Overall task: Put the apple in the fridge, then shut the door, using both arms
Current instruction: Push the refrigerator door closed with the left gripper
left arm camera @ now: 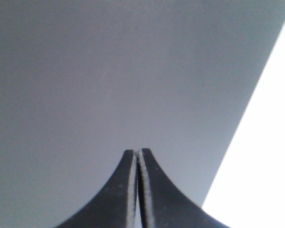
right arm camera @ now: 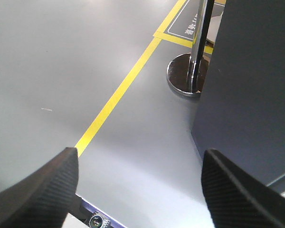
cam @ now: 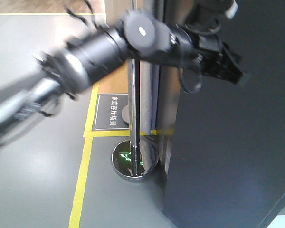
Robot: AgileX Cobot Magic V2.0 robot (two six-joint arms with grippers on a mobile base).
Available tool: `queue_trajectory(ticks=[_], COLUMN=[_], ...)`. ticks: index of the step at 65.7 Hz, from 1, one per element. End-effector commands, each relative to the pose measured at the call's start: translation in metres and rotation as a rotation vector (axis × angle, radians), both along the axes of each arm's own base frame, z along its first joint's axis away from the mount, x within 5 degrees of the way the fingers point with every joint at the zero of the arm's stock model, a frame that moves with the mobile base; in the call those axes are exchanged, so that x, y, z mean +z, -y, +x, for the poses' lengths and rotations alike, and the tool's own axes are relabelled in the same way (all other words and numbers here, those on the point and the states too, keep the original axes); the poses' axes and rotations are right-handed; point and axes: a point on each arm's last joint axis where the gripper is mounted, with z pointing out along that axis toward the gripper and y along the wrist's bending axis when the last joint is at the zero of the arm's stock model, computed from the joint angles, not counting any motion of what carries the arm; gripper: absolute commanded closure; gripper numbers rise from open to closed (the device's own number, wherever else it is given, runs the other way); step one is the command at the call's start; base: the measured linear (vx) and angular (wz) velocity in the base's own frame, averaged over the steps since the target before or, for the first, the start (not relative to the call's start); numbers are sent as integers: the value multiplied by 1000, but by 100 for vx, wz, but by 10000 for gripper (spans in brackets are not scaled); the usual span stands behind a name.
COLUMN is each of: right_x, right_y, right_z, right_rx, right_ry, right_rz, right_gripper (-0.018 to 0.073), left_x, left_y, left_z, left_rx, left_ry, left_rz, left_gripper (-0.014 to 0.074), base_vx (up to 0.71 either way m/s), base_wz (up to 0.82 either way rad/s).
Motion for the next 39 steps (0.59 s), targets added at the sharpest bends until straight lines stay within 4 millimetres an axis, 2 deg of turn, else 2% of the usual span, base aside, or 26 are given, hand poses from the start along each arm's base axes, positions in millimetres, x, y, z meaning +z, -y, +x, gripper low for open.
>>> queue_trajectory(ticks=[1,10,18,30,39], right_x=[10,12,12,12,12], right_y=[-1,-1,-1,-1,-1], right_z=[4,5,5,5,5], right_rx=[-11,-16,-16,-15,-15], right_ry=[64,85,86,85,85], right_rz=[25,34,33,35,35], right_gripper=[45,45,45,45,45], left_x=[54,54,42,26,8], left_y=[-31,-53,-76,-122,-160], left_z=[-24,-42,-61,-100,-122], left_rx=[72,101,134,190,249], left_ry=[50,37,46,127,126], left_rz=[-22,25,11,-9,-26], left_gripper=[602,602,602,602,602], base_vx=[0,0,0,0,0], base_wz=[0,0,0,0,0])
